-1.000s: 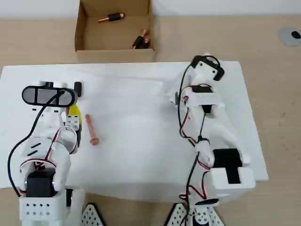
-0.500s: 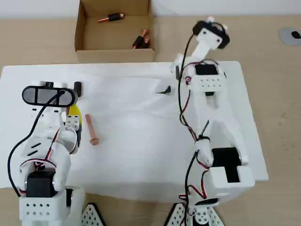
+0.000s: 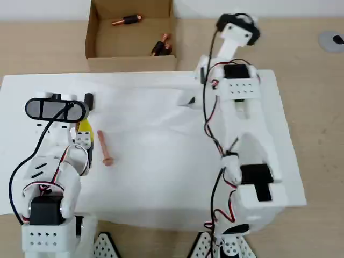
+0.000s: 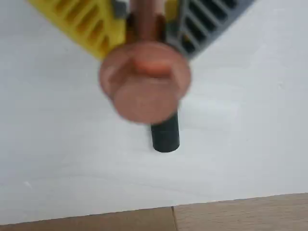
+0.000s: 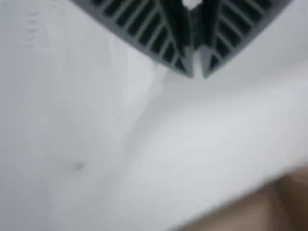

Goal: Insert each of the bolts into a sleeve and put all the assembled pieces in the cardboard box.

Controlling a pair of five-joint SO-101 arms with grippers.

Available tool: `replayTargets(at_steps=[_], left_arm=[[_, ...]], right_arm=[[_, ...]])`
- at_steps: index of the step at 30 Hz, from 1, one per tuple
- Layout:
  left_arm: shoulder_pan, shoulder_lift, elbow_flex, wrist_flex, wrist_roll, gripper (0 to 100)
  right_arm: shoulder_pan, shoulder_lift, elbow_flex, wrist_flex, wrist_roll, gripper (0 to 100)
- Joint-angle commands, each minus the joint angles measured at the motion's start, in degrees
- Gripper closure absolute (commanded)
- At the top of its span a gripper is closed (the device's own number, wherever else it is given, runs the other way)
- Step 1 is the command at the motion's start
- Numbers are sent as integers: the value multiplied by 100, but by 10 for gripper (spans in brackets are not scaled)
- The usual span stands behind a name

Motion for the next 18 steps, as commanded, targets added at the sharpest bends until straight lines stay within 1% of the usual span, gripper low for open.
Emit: replayTargets(at_steps=[1, 7, 9, 14, 16, 18], left_arm=[[70, -92, -26, 0, 53, 994], [62, -92, -35, 281, 53, 994], [44, -92, -44, 360, 53, 994], [26, -92, -53, 369, 53, 994], [26, -92, -53, 369, 53, 994], [53, -92, -62, 369, 53, 994]], right_arm=[[-224, 286, -4, 229, 176, 989], [-444, 646, -31, 457, 193, 989], [-462, 655, -31, 457, 229, 973], [-549, 602, -48, 563, 1081, 808], [-708, 444, -330, 932, 1468, 757], [-840, 251, -769, 1389, 1705, 731]])
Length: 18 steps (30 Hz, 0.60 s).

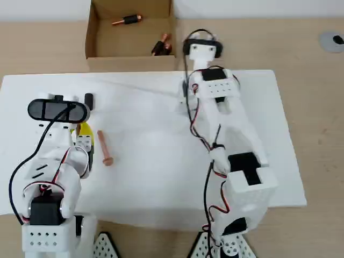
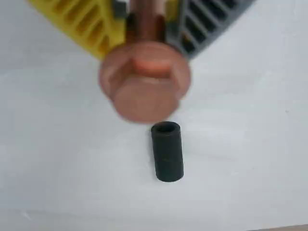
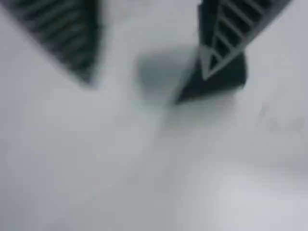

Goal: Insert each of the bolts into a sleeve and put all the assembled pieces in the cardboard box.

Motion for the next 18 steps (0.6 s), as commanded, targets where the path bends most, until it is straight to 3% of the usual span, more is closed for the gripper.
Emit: replayTargets(at_steps=[1, 5, 10, 18], left_arm=[[62, -92, -62, 9, 53, 994], [62, -92, -79, 0, 53, 994], [62, -92, -79, 0, 53, 994], [18, -92, -79, 9, 53, 994]], right_arm=[[-303, -523, -848, 668, 413, 726], [-470, -655, -1543, 1459, 431, 727], [-488, -268, -1358, 2031, 527, 727], [-426, 92, -1165, 2602, 1653, 727]])
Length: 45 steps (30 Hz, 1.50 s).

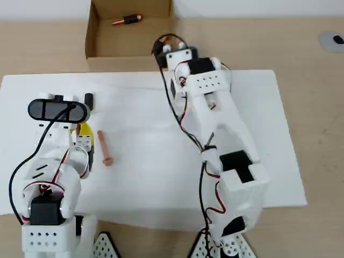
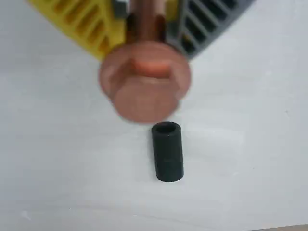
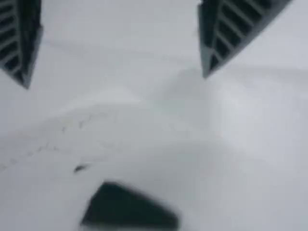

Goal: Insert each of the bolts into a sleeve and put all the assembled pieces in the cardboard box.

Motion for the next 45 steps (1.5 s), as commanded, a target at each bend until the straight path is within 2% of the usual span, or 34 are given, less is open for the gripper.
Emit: replayTargets(at_steps=[1, 5, 10, 13, 21, 23, 27, 33, 38, 45], left_arm=[[26, -92, -79, 9, 53, 994], [62, -92, -79, 9, 53, 994], [44, -92, -79, 9, 53, 994], [26, -92, -79, 9, 53, 994], [26, -92, -79, 9, 53, 994], [53, -92, -79, 9, 53, 994], [70, -92, -79, 9, 53, 994], [70, -92, -35, 9, 53, 994], [35, -92, -35, 9, 53, 994], [62, -92, -35, 9, 255, 994]], right_arm=[[-4, -163, -22, 97, 615, 727], [4, -180, -4, -62, 1785, 727], [4, -84, -207, -97, 3912, 727], [48, -92, -752, -88, 4554, 727], [646, -40, -2167, 571, 4659, 727], [787, 31, -2079, 941, 4703, 727], [901, 321, -1481, 1275, 5301, 727], [822, 796, -1420, 905, 5829, 727], [716, 1446, -1842, 879, 5978, 727], [-13, 1745, -2615, 1284, 6004, 727]])
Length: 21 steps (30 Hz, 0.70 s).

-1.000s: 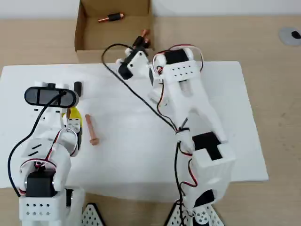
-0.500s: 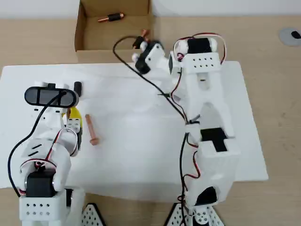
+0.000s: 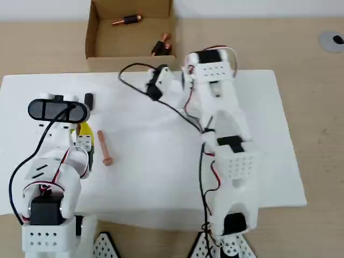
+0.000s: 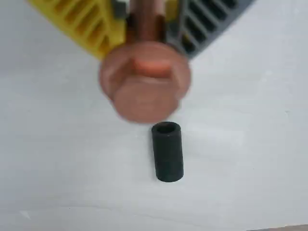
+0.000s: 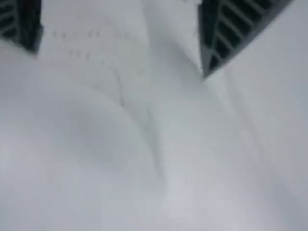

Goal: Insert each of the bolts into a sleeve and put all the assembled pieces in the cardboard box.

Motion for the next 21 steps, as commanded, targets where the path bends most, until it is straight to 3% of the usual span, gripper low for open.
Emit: replayTargets(at_steps=[1, 10, 21], left_arm=[[62, -92, -35, 9, 246, 994], [18, -92, -35, 9, 273, 994], [44, -92, -70, 281, 255, 994]], right_arm=[[-479, -57, -532, 211, 70, 727], [-673, 154, -136, 211, 70, 727], [-66, 1235, -356, 193, 53, 748]])
